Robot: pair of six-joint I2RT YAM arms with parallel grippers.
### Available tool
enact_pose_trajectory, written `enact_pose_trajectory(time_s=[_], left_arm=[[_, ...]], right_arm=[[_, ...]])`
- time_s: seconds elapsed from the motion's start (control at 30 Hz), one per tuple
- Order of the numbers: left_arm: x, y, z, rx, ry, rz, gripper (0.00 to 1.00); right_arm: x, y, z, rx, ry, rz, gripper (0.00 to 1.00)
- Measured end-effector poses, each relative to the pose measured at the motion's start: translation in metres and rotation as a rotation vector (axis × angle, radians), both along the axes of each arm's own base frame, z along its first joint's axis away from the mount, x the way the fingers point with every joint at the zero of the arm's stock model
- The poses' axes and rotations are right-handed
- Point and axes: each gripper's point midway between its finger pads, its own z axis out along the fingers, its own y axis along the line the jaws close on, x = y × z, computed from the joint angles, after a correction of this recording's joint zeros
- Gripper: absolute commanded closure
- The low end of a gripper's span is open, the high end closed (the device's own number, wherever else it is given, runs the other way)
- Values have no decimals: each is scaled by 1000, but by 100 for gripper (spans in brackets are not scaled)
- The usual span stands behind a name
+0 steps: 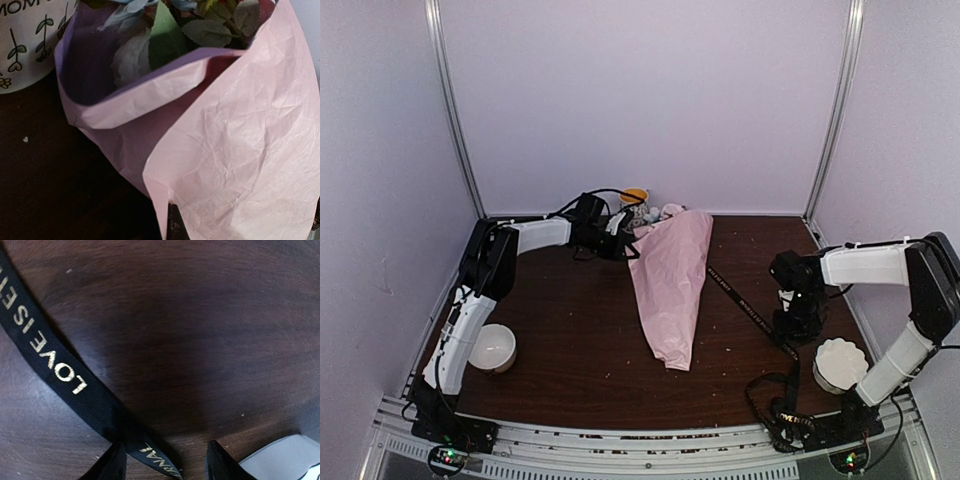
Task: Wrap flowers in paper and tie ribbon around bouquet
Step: Pick up the ribbon from the center of the board.
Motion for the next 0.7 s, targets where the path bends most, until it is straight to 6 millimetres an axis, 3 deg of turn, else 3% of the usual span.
enact_pose_trajectory(time_s=[0.1, 0.3, 0.4, 0.47, 0.57, 0.63, 0.7], left_arm=[[0, 0, 0, -1, -1, 0, 100], [0, 0, 0, -1, -2, 0, 100], [0, 0, 1, -2, -3, -1, 100], [0, 0, 1, -3, -4, -1, 100], [1, 0, 1, -4, -5, -1, 100], [1, 0, 1, -3, -5, 0, 100], [1, 0, 1, -3, -4, -1, 100]], right_arm=[[0, 11, -2, 62, 11, 23, 99], [-1, 32, 3, 173, 39, 74, 100], [29, 43, 41, 202, -36, 115, 100], [67, 49, 88, 201, -165, 143, 100], [126, 51, 191, 177, -452, 172, 100], [152, 46, 290, 151, -707, 182, 100], [151, 35, 379, 139, -933, 184, 100]])
